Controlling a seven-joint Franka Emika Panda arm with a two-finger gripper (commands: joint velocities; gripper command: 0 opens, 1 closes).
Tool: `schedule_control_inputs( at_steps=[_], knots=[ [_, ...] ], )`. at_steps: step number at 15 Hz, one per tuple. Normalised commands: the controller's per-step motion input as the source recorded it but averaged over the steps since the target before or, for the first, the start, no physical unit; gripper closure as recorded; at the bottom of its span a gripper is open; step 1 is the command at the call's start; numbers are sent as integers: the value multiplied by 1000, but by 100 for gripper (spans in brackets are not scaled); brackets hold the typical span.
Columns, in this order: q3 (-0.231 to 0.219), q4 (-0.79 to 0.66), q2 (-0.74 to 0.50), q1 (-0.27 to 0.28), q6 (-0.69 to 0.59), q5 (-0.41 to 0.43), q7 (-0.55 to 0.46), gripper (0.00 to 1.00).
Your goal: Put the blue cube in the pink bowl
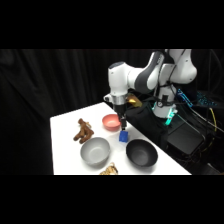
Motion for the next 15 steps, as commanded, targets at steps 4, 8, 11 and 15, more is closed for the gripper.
schedule_control_inputs(
  at_steps=[4, 8, 11, 15],
  knots=[
    [46, -200, 25, 64, 434, 153, 293, 0],
    [73, -228, 11, 165, 434, 55, 454, 0],
    [-22, -82, 146, 90, 382, 0, 272, 0],
    [-211, 23, 209, 52, 338, -117, 181, 0]
  ],
)
